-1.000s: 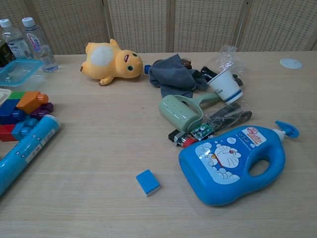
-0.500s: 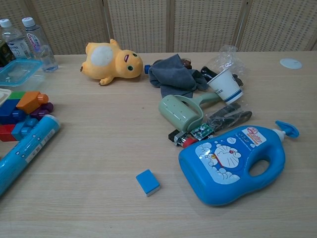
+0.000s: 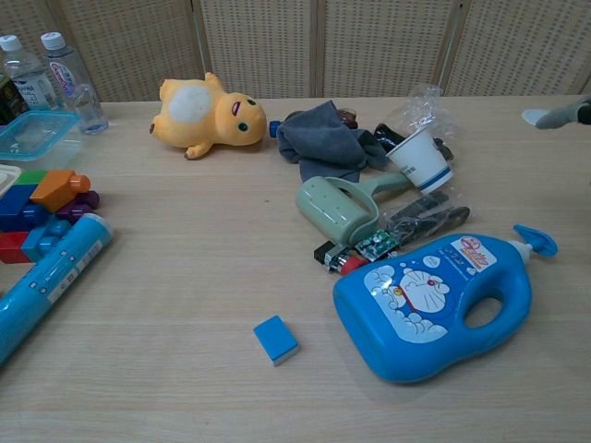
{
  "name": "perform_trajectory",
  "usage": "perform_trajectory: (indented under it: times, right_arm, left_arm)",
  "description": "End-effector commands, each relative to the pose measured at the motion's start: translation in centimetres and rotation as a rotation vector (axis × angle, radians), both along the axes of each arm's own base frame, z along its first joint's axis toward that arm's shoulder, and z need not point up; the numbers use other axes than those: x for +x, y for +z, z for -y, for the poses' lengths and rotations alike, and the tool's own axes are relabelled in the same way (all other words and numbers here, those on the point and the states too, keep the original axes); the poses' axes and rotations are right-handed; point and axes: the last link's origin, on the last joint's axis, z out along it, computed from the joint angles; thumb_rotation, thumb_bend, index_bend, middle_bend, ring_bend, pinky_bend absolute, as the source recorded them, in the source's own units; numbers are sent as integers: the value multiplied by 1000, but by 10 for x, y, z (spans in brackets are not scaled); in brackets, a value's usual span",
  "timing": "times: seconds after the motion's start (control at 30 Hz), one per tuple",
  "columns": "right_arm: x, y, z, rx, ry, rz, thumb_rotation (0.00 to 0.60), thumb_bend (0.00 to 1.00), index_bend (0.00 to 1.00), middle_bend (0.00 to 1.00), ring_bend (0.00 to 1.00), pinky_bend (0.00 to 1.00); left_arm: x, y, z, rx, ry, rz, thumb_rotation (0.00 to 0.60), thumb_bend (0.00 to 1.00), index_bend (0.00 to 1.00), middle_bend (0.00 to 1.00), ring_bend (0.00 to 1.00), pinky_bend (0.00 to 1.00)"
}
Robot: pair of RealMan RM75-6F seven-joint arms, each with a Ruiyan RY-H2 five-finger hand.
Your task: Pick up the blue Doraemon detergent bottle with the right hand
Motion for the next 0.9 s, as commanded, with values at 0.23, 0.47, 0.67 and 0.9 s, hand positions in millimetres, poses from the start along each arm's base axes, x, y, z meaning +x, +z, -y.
perform_trajectory:
  times: [0.23, 0.47, 0.67, 0.9]
  right_arm:
    - [-5, -24, -6, 75, 22, -43, 439, 472, 64, 90, 0, 0]
    - [-10, -39, -5, 105, 22, -54, 439, 475, 66, 90, 0, 0]
    - [-18, -48, -4, 127, 1, -58, 443, 473, 68, 90, 0, 0]
    - [-26, -57, -1, 146, -15, -64, 443, 474, 71, 90, 0, 0]
  left_arm:
    - [-1, 0, 1, -5, -2, 7, 565, 299, 0, 0, 0, 0]
    - [0, 0, 1, -10, -7, 8, 564, 300, 0, 0, 0, 0]
    - [0, 0, 2, -14, -7, 20, 566, 300, 0, 0, 0, 0]
    - [-1, 1, 4, -13, -1, 23, 564, 300, 0, 0, 0, 0]
